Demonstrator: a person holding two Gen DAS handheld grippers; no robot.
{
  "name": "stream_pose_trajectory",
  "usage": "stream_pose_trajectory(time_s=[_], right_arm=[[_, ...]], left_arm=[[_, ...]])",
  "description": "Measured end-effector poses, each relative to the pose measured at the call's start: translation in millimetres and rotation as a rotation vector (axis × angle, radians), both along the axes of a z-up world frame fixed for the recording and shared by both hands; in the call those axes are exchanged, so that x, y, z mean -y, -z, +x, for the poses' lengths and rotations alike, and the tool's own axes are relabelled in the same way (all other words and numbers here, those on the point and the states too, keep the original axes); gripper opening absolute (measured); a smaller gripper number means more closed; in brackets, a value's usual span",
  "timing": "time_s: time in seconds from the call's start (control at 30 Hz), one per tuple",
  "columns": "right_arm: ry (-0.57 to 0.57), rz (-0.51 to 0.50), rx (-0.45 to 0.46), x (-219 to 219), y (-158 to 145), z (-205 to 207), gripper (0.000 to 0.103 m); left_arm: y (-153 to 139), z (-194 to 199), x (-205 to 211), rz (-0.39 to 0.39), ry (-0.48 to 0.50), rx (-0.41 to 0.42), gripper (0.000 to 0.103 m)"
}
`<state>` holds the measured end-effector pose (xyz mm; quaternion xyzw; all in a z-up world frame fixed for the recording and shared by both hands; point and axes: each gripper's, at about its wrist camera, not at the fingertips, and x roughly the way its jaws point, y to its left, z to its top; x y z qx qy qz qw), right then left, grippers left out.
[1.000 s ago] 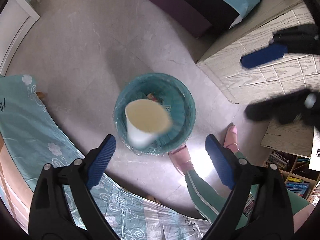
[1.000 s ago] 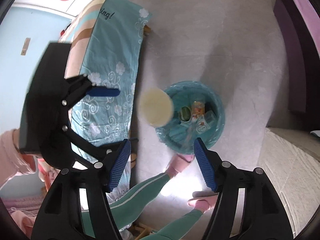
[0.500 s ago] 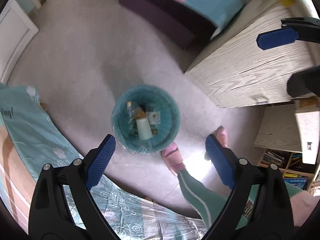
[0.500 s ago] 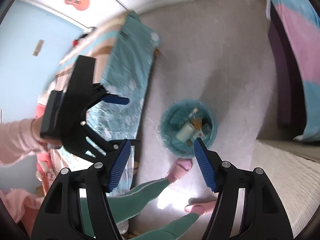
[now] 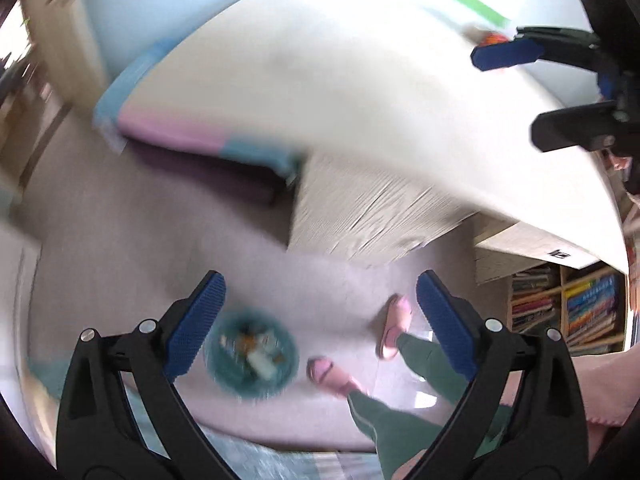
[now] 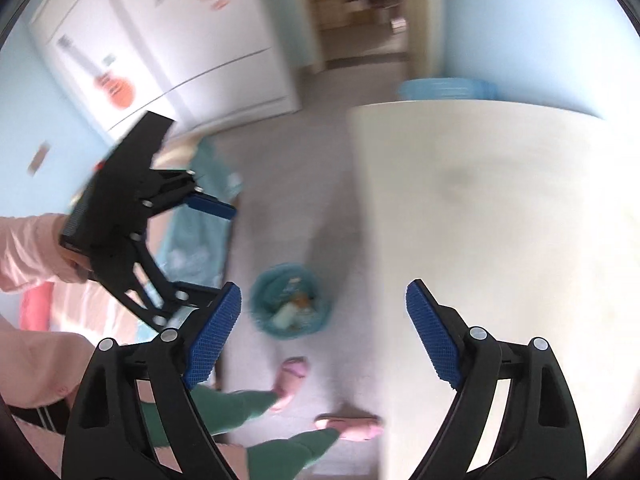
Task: Collect trash
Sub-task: 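Bring both open tools back to the table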
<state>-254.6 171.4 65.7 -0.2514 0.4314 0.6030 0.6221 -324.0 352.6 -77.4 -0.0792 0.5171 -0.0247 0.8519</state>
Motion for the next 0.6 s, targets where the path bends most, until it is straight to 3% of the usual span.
stream_pose_trajectory(time_s=[0.23, 0.47, 0.6], right_arm=[[0.298, -0.007, 0.052, 151, -18, 110, 0.085], [0.473, -0.016, 0.097, 269, -25, 187, 0.085], [0.517, -0.023, 0.107, 303, -25, 218, 0.085]], left_arm=[[-49, 127, 83, 0.050, 0.206, 0.088, 0.095], [-81, 246, 168, 0.107, 0.360, 0.169, 0.095], [-96, 304, 212, 0.142, 0.440, 0.199, 0.095]])
